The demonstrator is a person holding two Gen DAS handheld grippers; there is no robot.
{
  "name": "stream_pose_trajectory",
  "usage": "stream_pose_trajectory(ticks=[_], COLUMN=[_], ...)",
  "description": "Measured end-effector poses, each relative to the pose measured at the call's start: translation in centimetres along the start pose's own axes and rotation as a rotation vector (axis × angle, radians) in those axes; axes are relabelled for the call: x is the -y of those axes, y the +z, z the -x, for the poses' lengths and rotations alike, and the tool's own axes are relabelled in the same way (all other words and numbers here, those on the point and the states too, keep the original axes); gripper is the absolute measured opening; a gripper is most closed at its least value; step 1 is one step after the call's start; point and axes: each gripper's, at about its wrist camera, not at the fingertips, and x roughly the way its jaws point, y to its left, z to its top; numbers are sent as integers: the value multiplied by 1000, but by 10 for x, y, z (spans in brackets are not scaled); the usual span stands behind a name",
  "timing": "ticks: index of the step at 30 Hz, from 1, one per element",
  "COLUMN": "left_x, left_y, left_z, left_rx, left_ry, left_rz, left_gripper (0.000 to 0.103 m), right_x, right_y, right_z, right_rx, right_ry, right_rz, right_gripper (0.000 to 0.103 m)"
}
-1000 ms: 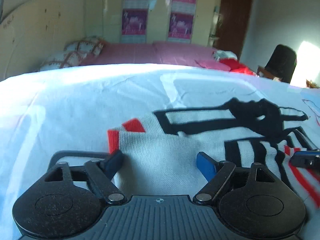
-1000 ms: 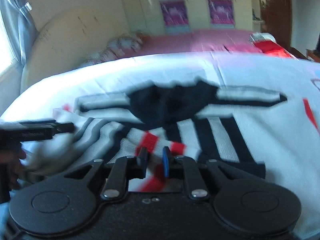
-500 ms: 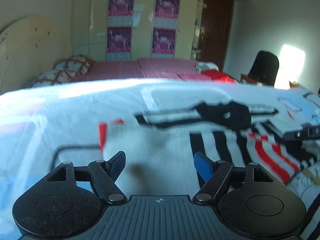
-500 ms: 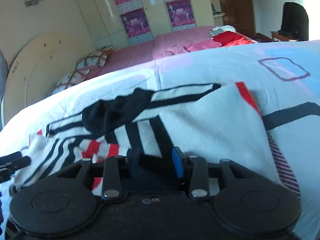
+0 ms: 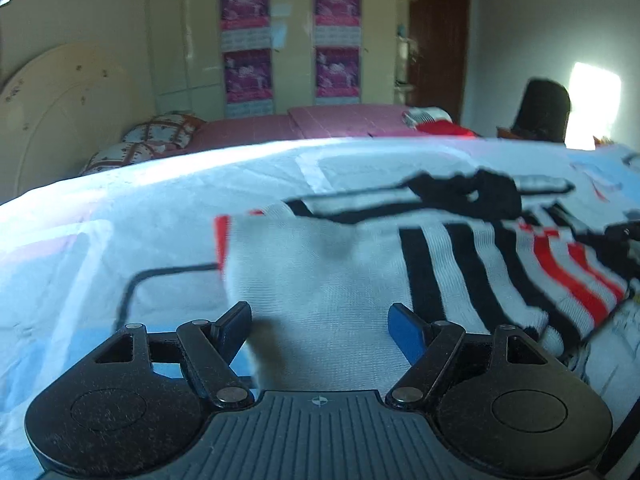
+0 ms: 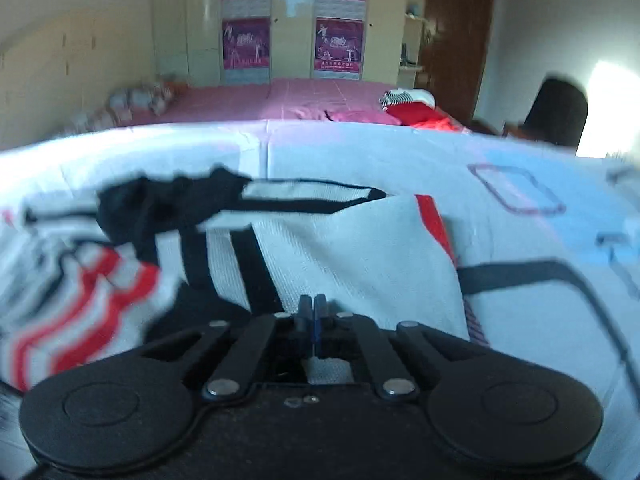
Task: Fold small clothes
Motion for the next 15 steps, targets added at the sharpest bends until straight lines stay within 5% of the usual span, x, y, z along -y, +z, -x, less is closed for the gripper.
stream_pose_trajectory(ticks=[3, 6, 8, 10, 13, 15], left_x=[6, 31, 41, 37, 30, 17], left_y=[9, 7, -6, -12, -7, -13], left_z=[17, 15, -1, 2, 23, 43], left_rx=[41, 14, -64, -38, -13, 0], left_ry=[-37, -73, -53, -53, -28, -40], left_rz=[40, 3, -28, -6, -1, 38], left_gripper=[76, 76, 78, 80, 80, 80], right_x=[-8, -24, -27, -7, 14, 43], right_y=[0, -6, -15, -18, -11, -16], right_z=[24, 23, 6, 3, 20, 43], right_rx=[70, 48, -37, -27, -37, -20], right_ry=[122, 211, 126, 143, 3, 105], right_rz=[43, 93, 147, 65, 25, -97], right_gripper=[14, 17, 12, 11, 21, 20])
